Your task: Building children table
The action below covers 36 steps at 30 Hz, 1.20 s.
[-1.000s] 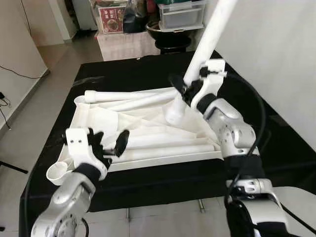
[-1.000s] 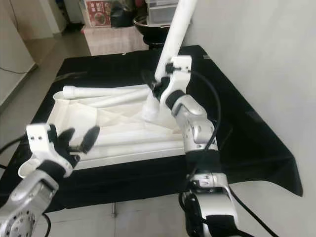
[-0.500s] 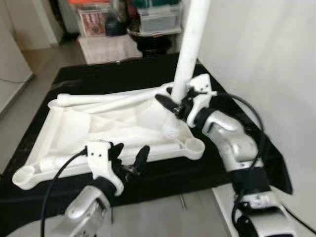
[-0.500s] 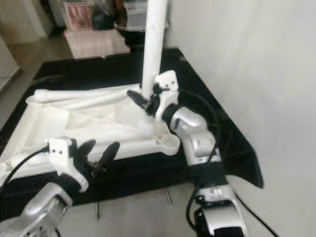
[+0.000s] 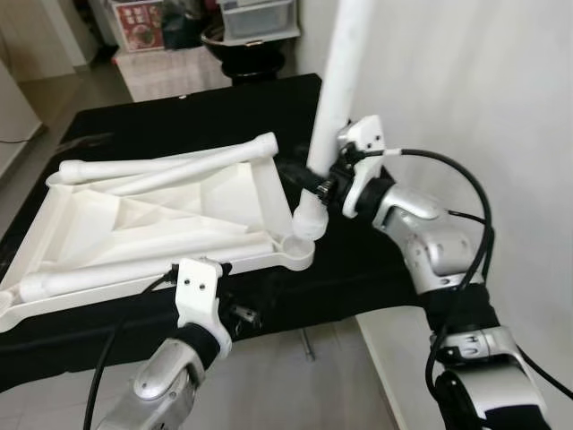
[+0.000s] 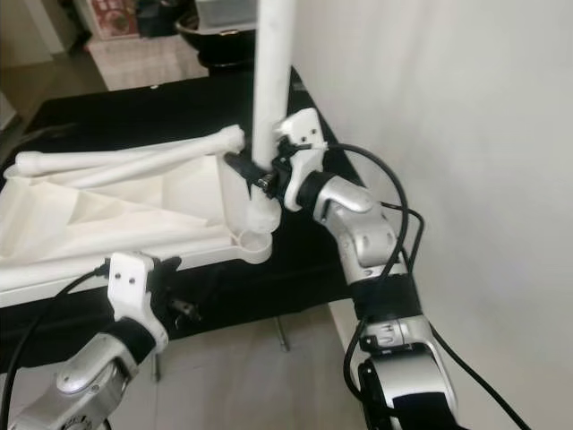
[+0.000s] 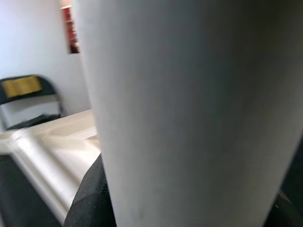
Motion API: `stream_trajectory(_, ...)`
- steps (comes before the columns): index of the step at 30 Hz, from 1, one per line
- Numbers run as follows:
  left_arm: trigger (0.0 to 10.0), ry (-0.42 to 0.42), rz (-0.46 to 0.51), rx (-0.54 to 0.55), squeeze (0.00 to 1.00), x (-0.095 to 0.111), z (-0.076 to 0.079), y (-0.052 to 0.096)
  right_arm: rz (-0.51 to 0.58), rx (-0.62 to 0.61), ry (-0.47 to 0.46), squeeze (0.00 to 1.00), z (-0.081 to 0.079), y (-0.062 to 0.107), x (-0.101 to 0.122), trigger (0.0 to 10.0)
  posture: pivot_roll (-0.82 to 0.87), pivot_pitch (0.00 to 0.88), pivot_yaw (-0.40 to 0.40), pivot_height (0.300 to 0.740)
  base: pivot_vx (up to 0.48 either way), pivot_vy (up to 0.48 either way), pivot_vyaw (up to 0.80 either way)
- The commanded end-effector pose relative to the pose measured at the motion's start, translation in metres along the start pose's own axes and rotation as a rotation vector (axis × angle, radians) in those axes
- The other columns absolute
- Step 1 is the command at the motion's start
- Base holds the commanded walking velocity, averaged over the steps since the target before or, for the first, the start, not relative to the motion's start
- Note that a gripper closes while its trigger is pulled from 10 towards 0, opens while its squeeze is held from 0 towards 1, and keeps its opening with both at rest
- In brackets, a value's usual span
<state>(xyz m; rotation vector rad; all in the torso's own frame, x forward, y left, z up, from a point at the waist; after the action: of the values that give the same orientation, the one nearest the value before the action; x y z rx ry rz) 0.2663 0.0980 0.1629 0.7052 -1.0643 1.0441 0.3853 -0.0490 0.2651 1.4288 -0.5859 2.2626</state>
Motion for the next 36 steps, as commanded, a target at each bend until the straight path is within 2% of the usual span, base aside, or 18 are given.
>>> stream_trajectory(1, 10.0, -0.041, -0.015, 0.012, 0.00, -0.001, -0.001, 0.004, 0.068, 0.077, -0.012, 0.00, -0.007, -0.010, 0.012, 10.0, -0.04, 0.171, 0.033, 0.740, 0.000, 0.000, 0.00)
stream_trajectory(4, 10.0, -0.078, -0.021, 0.006, 0.00, 0.000, 0.001, 0.006, 0.120, 0.144, -0.047, 0.00, -0.009, -0.012, 0.018, 10.0, -0.03, 0.189, 0.035, 0.740, 0.000, 0.000, 0.00)
stream_trajectory(6, 10.0, -0.100, -0.029, -0.006, 0.00, 0.000, 0.005, 0.008, 0.138, 0.244, -0.022, 0.00, -0.010, -0.010, 0.021, 10.0, -0.01, 0.213, 0.039, 0.740, 0.000, 0.000, 0.00)
stream_trajectory(7, 10.0, -0.100, -0.029, -0.006, 0.00, 0.000, 0.005, 0.008, 0.138, 0.244, -0.022, 0.00, -0.010, -0.010, 0.021, 10.0, -0.01, 0.213, 0.039, 0.740, 0.000, 0.000, 0.00)
stream_trajectory(9, 10.0, -0.106, -0.045, -0.027, 0.00, -0.001, 0.010, 0.013, 0.125, 0.348, 0.012, 0.00, -0.009, -0.004, 0.021, 10.0, 0.00, 0.233, 0.041, 0.740, 0.000, 0.000, 0.00)
stream_trajectory(12, 10.0, -0.150, -0.073, -0.072, 0.00, -0.004, 0.019, 0.024, 0.180, 0.419, 0.014, 0.00, -0.002, 0.000, 0.033, 10.0, 0.03, 0.279, 0.044, 0.740, 0.000, 0.000, 0.00)
stream_trajectory(17, 10.0, -0.177, -0.091, -0.084, 0.00, -0.004, 0.024, 0.034, 0.222, 0.528, -0.002, 0.00, -0.006, 0.002, 0.041, 10.0, 0.05, 0.315, 0.046, 0.740, 0.000, 0.000, 0.00)
stream_trajectory(19, 10.0, -0.219, -0.112, -0.084, 0.00, -0.007, 0.022, 0.037, 0.248, 0.573, -0.032, 0.00, -0.006, 0.003, 0.046, 10.0, 0.06, 0.330, 0.047, 0.740, 0.000, 0.000, 0.00)
stream_trajectory(25, 10.0, -0.195, -0.130, -0.099, 0.00, -0.011, 0.028, 0.047, 0.282, 0.652, -0.022, 0.00, -0.003, 0.010, 0.055, 10.0, 0.07, 0.368, 0.059, 0.740, 0.000, 0.000, 0.00)
stream_trajectory(28, 10.0, -0.178, -0.145, -0.108, 0.00, -0.013, 0.033, 0.054, 0.235, 0.686, 0.054, 0.00, -0.001, 0.015, 0.057, 10.0, 0.06, 0.383, 0.066, 0.740, 0.000, 0.000, 0.00)
stream_trajectory(36, 10.0, -0.136, -0.151, -0.104, 0.00, -0.014, 0.038, 0.063, 0.210, 0.693, 0.164, 0.00, 0.005, 0.020, 0.066, 10.0, 0.07, 0.394, 0.068, 0.740, 0.000, 0.000, 0.00)
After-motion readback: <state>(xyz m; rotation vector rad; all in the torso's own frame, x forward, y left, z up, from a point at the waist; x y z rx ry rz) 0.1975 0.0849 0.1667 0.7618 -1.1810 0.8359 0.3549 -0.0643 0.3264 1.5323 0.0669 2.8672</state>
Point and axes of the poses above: a point about 5 cm out from each wrist's last joint towards the gripper, its own y axis pointing back from the gripper into the wrist, its own x axis along the axis of the wrist's last joint, z = x × y, the point moved 5 cm from there along -y, pointing out of the wrist towards the gripper, and after that the axes turned 14 degrees about y, right-handed, at the moved point
